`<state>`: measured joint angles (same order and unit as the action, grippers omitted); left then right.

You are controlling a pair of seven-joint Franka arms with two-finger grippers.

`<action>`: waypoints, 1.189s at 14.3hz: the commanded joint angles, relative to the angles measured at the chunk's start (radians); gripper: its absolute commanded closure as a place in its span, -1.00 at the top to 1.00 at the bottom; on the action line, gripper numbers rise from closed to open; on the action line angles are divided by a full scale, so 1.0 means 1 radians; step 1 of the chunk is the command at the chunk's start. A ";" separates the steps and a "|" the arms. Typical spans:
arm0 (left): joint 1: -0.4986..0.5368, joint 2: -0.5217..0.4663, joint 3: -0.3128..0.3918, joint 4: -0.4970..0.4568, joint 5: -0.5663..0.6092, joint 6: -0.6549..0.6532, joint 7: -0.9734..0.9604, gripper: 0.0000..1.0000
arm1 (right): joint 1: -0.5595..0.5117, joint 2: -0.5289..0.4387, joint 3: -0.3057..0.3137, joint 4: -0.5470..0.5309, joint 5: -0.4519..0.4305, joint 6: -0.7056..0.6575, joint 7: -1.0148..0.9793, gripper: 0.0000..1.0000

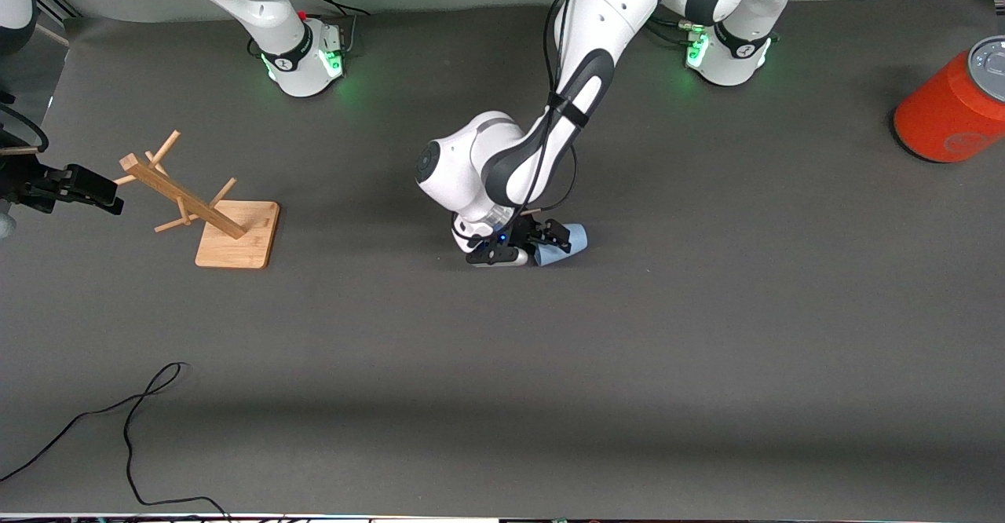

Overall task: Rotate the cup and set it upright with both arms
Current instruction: 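Reach the left gripper to the cup rim while the right gripper retracts, then grasp the cup rim with the left gripper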

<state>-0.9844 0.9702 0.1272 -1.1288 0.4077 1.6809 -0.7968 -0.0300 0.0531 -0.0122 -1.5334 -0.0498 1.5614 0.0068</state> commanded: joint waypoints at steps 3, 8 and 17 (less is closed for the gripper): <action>0.000 -0.019 0.006 -0.026 0.040 -0.009 0.186 -0.77 | 0.027 -0.084 -0.008 -0.102 0.025 0.049 -0.027 1.00; 0.001 -0.030 0.011 -0.026 0.039 -0.035 0.208 -1.00 | 0.018 -0.079 -0.012 -0.100 0.037 0.048 -0.027 1.00; 0.272 -0.489 0.006 -0.118 -0.191 -0.262 0.243 -1.00 | 0.024 -0.081 -0.049 -0.093 0.064 0.037 -0.031 1.00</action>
<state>-0.7888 0.6567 0.1501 -1.1217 0.2991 1.3959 -0.5747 -0.0107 -0.0036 -0.0614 -1.6098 0.0402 1.5897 -0.0025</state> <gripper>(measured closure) 0.921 0.000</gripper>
